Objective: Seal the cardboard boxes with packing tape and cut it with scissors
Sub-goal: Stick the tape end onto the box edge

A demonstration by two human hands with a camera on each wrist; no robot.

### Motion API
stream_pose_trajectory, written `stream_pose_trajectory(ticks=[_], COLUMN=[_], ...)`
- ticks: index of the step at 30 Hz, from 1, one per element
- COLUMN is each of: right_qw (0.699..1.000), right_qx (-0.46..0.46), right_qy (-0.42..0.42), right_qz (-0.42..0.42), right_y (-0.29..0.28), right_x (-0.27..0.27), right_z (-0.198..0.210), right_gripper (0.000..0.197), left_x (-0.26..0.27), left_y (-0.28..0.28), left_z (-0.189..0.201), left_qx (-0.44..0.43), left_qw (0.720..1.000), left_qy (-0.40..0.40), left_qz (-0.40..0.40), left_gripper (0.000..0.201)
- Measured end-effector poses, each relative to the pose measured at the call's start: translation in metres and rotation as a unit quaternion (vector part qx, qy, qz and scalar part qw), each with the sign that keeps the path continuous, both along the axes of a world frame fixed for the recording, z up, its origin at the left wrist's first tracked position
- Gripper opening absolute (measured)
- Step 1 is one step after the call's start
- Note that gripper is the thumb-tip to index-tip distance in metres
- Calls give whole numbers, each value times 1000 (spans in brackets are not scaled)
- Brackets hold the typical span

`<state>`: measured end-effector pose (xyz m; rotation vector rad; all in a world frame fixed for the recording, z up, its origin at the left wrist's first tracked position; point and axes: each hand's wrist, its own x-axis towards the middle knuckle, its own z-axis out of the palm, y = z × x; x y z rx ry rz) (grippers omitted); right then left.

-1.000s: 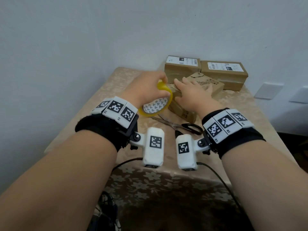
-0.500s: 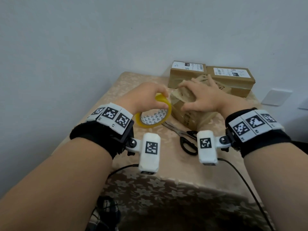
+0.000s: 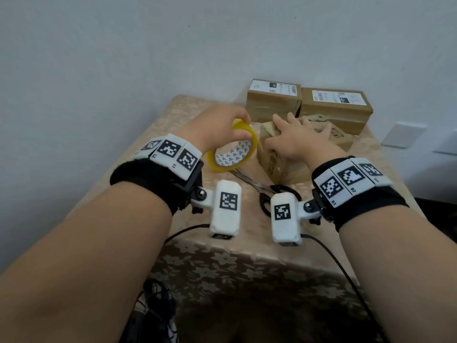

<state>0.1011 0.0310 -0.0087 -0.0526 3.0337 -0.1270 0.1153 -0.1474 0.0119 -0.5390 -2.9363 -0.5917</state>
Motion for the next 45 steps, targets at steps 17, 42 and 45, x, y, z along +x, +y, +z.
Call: stream_pose_trajectory(ticks=[17,42,45], right_qw=[995,960,906], right_qx=[-32,-207,-327], right_qy=[31,191,270], right_qz=[-89,-2,13], right_y=[-29,-29,-18], right_x=[-12,6,23], right_z=[1,5,14], right_gripper=[46,43,31], left_x=[-4,1,3], left_y=[-6,-24,-20], left_z=[-4,-24,-21], left_qx=[-125,78,74], left_qw=[991,997,997], left_qy=[-40,-11,7], left_qz=[7,4,7], left_gripper=[41,46,43])
